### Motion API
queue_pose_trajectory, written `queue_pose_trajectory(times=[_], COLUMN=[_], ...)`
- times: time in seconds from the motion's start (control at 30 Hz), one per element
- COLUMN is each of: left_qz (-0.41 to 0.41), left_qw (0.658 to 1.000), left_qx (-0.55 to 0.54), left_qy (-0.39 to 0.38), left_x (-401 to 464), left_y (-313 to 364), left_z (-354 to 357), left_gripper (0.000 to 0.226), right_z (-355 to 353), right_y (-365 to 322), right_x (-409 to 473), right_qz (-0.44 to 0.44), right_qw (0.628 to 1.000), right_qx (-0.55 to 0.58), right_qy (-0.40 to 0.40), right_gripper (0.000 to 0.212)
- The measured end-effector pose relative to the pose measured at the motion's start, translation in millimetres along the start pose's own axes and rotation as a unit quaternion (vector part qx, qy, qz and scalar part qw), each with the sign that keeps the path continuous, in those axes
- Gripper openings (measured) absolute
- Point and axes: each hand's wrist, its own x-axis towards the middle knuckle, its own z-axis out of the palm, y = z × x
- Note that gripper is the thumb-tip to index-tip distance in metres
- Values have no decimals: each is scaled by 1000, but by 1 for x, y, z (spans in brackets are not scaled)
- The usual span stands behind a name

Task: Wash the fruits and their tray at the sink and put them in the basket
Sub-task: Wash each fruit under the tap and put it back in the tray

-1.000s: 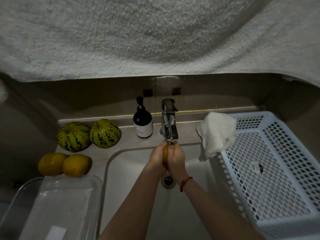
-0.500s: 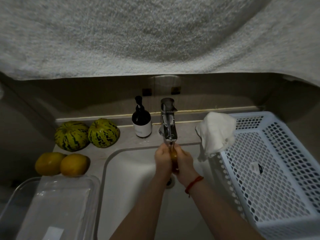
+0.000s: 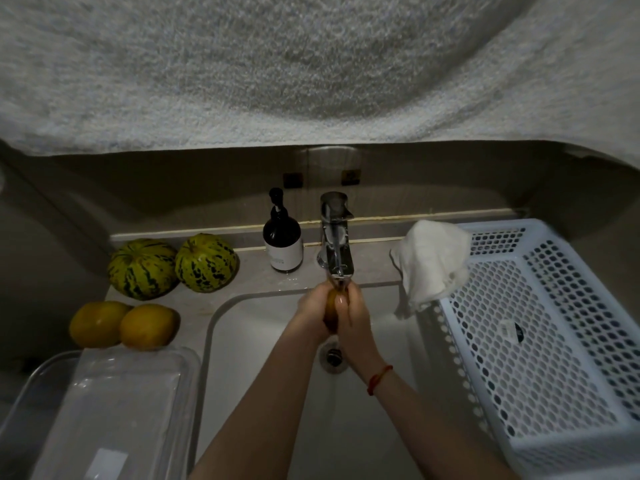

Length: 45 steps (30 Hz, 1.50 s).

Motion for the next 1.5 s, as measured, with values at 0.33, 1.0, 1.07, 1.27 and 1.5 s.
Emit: queue_pose_trajectory(times=[0.33, 1.0, 1.07, 1.27, 1.5], left_qz=[374, 116, 108, 173, 44], left_qw=[901, 991, 989, 979, 993], left_qx=[221, 40, -61, -84, -67], left_qy=[9, -44, -86, -69, -91], left_x=[4, 6, 3, 5, 0], left_y=[-29, -15, -18, -27, -21], left_z=[4, -5, -6, -9, -12], left_gripper=[26, 19, 28, 28, 44], right_z=[-1, -13, -3, 9, 13], right_y=[-12, 3, -1, -12, -10], right_x=[25, 4, 8, 29, 6], right_qz=[313, 67, 77, 281, 31], right_qw=[929, 996, 996, 952, 995], right_qx=[186, 38, 41, 49, -78], right_qy=[61, -45, 1, 110, 62], right_gripper=[28, 28, 19, 20, 16])
